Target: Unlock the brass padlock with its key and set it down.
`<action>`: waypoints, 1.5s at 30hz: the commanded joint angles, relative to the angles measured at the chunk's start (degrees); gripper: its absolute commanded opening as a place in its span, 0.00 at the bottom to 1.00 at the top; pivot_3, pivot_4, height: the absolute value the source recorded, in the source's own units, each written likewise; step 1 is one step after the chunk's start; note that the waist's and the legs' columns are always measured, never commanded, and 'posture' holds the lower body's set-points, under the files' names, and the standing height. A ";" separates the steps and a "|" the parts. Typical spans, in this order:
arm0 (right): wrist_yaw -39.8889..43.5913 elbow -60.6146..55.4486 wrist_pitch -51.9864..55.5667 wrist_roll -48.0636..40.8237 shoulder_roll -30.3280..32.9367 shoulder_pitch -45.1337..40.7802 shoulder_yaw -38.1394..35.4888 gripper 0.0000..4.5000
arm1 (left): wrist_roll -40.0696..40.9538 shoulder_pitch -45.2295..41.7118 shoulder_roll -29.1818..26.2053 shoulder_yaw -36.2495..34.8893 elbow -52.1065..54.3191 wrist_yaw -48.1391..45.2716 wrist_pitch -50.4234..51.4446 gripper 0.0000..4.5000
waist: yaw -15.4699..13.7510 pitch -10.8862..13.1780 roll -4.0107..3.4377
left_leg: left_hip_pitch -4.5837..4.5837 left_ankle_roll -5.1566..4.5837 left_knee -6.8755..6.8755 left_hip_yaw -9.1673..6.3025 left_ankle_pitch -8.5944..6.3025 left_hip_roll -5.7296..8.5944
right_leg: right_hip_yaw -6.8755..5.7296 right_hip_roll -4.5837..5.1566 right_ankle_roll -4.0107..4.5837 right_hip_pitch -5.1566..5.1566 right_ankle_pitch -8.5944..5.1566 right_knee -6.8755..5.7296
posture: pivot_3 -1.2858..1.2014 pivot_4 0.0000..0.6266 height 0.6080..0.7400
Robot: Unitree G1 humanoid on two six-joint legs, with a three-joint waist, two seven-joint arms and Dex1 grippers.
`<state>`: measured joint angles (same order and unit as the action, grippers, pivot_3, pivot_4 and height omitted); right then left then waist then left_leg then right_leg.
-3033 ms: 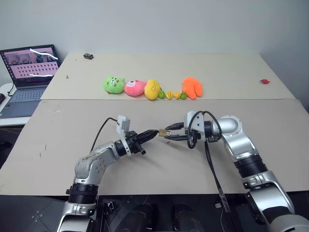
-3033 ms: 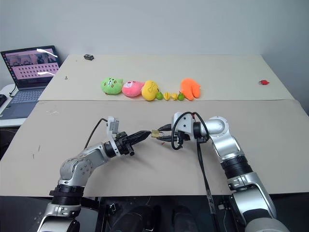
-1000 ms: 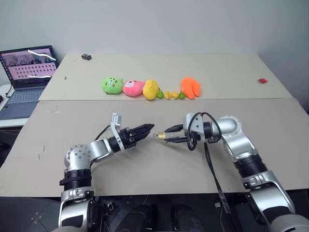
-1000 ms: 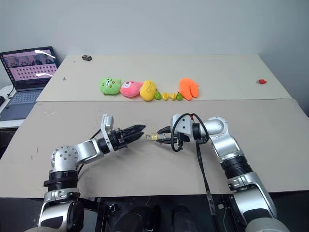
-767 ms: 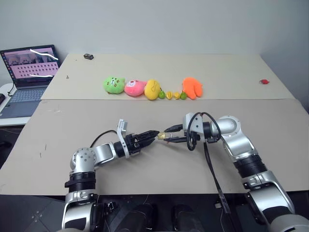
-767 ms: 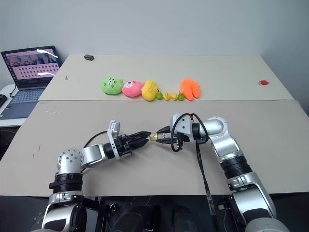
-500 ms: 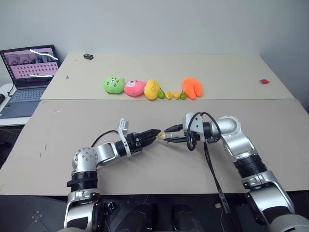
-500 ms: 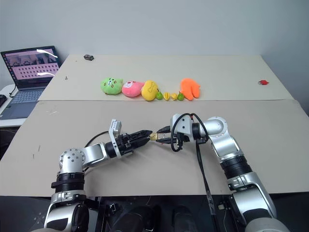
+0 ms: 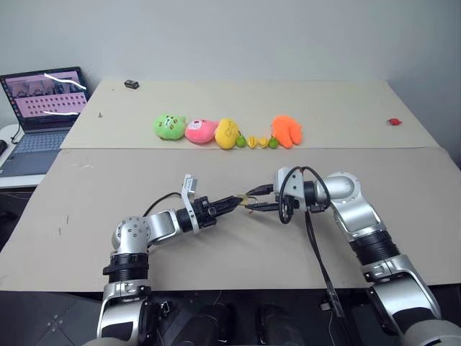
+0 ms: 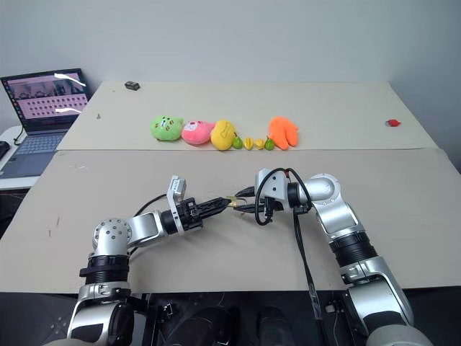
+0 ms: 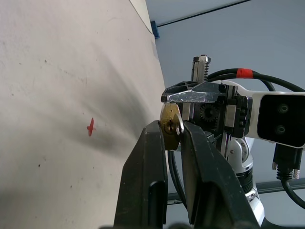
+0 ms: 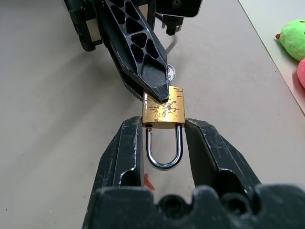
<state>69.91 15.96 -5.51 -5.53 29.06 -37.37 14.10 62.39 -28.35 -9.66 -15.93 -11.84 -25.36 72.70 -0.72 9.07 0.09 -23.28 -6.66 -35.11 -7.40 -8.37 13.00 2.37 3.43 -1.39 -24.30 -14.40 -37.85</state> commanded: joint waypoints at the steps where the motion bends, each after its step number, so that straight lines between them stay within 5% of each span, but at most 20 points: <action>1: 0.25 -2.64 -0.48 -1.64 -0.02 -0.54 -1.09 0.21 | -1.01 -0.79 0.22 -0.26 0.65 0.00 -1.91 0.01 | -0.03 0.00 0.00 | 0.00 0.00 0.00 0.00 0.00 0.00 | 0.00 0.00 0.00 0.00 0.00 0.00 | 0.52 0.24 1.00; 12: 0.35 -2.18 -0.03 -2.17 -0.29 -1.18 -1.23 0.21 | -2.71 0.48 0.01 1.89 2.64 -1.06 -1.97 0.01 | -0.02 0.00 0.00 | 0.00 0.00 0.00 0.00 0.00 0.00 | 0.00 0.00 0.00 0.00 0.00 0.00 | 0.52 0.24 1.00; 14: 1.19 -2.29 -0.45 -3.24 -0.44 -1.17 -1.57 0.43 | -2.73 0.48 0.00 1.89 2.67 -1.04 -2.01 0.00 | -0.01 0.00 0.00 | 0.00 0.00 0.00 0.00 0.00 0.00 | 0.00 0.00 0.00 0.00 0.00 -0.01 | 0.52 0.24 1.00; 22: 0.12 -1.51 5.86 -1.25 0.44 -1.94 -0.38 1.00 | -2.82 0.54 0.13 1.42 2.99 -0.71 -1.83 0.00 | 0.00 0.00 0.00 | 0.00 -0.01 0.00 0.00 -0.01 0.00 | 0.00 0.00 0.00 0.00 0.00 0.00 | 0.52 0.24 1.00; 34: -0.24 6.98 3.99 -1.21 4.04 -4.69 -4.29 1.00 | 0.77 2.30 -4.19 -3.04 6.74 -1.45 -0.03 0.00 | 0.15 0.00 0.00 | -0.01 -0.03 0.04 0.01 -0.02 0.00 | 0.01 0.00 0.00 0.01 0.00 -0.02 | 0.52 0.24 1.00; 45: 1.53 5.50 1.96 -1.30 2.10 -2.89 -3.57 0.14 | 7.58 1.72 -0.52 -5.92 8.19 4.32 2.62 0.00 | -0.08 0.00 0.01 | -0.02 -0.01 -0.01 0.00 -0.01 0.00 | 0.00 0.00 -0.02 0.01 0.01 0.05 | 0.52 0.24 1.00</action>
<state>70.91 23.53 -2.14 -5.82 30.93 -40.04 10.96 67.64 -26.21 -10.58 -21.44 -5.55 -21.42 74.86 -0.80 9.07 0.09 -23.30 -6.67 -35.12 -7.40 -8.37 13.00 2.37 3.43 -1.42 -24.28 -14.39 -37.80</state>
